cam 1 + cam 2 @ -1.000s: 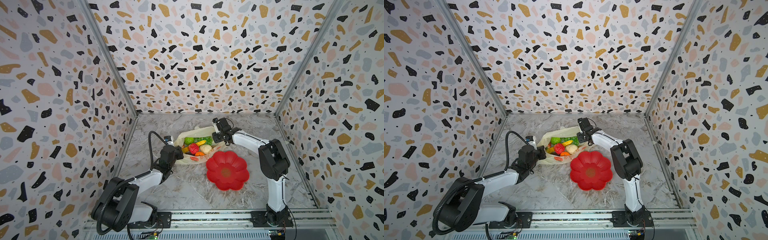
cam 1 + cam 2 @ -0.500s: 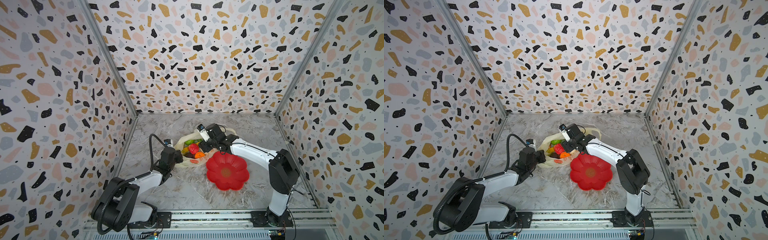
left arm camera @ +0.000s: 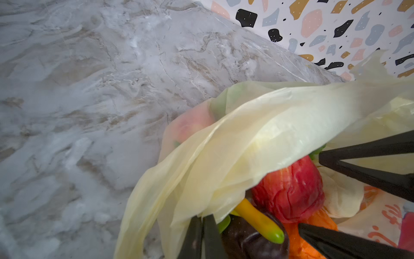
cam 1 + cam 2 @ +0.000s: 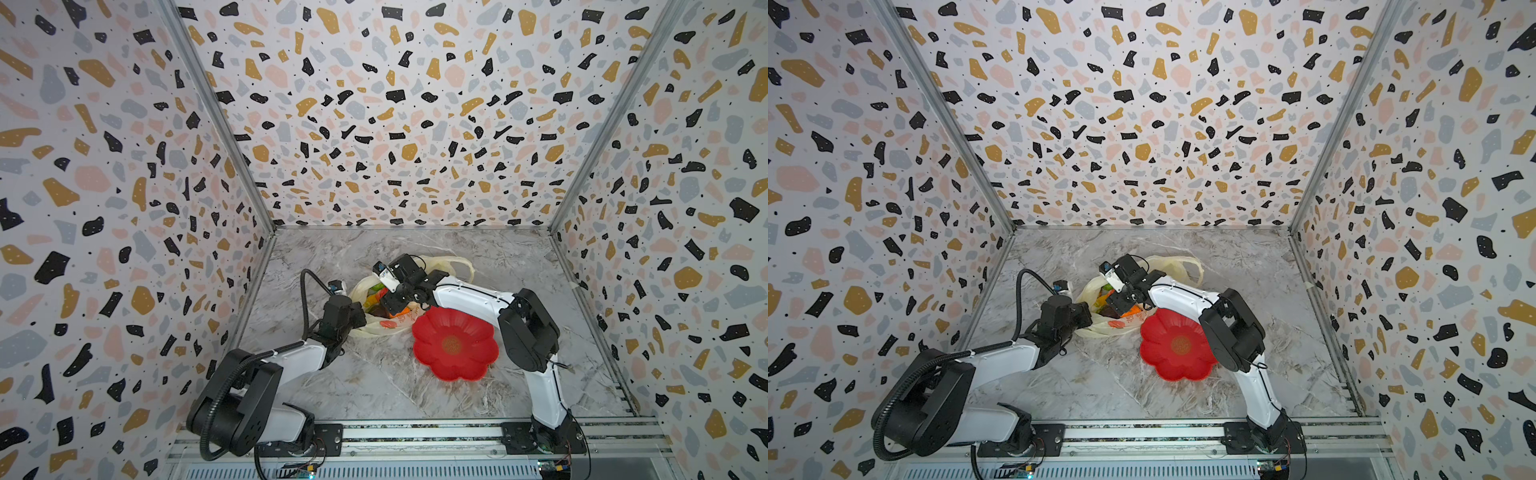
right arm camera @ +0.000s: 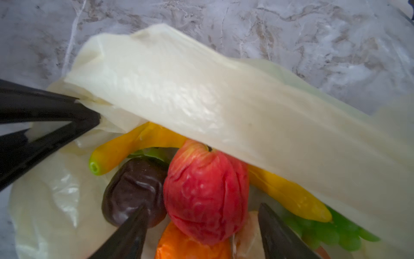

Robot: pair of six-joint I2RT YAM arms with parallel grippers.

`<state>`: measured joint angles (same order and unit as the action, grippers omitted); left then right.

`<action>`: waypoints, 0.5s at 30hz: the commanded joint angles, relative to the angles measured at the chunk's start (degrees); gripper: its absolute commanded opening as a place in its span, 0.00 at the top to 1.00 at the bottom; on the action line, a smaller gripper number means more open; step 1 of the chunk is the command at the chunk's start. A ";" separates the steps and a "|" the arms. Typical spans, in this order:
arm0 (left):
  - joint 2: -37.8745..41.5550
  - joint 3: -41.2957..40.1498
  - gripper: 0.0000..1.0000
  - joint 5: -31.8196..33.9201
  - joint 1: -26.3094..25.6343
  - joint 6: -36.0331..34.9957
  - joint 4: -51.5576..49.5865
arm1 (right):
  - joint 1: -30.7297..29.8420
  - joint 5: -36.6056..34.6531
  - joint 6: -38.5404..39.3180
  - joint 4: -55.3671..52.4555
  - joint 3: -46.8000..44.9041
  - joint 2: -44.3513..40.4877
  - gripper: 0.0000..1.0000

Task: Take fruits out of the plastic bag
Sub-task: Pick up the fruit from the plastic bag.

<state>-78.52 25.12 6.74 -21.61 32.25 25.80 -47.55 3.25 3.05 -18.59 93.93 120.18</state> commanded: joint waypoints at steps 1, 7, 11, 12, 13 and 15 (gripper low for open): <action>0.86 0.62 0.94 1.23 -0.29 0.28 2.23 | 0.18 -0.71 0.99 -2.11 3.40 1.41 0.22; 1.53 0.49 0.94 1.30 -0.28 0.31 2.06 | -0.17 -2.78 0.30 -3.92 8.36 6.07 0.25; 1.74 0.38 0.94 1.91 -0.28 0.17 1.89 | -0.50 -2.11 0.05 -4.73 11.02 7.94 0.33; 1.79 0.43 0.94 2.04 -0.28 0.12 1.84 | -0.74 -2.13 0.03 -5.22 11.67 8.28 0.35; 1.90 0.40 0.94 2.12 -0.28 0.10 1.69 | -1.00 -2.39 0.02 -5.76 12.36 8.47 0.38; 2.26 0.46 0.94 2.13 -0.29 0.01 1.38 | -1.40 -2.76 0.00 -6.11 12.64 8.28 0.43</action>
<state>-77.47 25.12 7.81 -21.61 32.36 25.76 -48.07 1.54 3.14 -21.91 104.53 129.32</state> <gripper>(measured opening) 0.059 0.678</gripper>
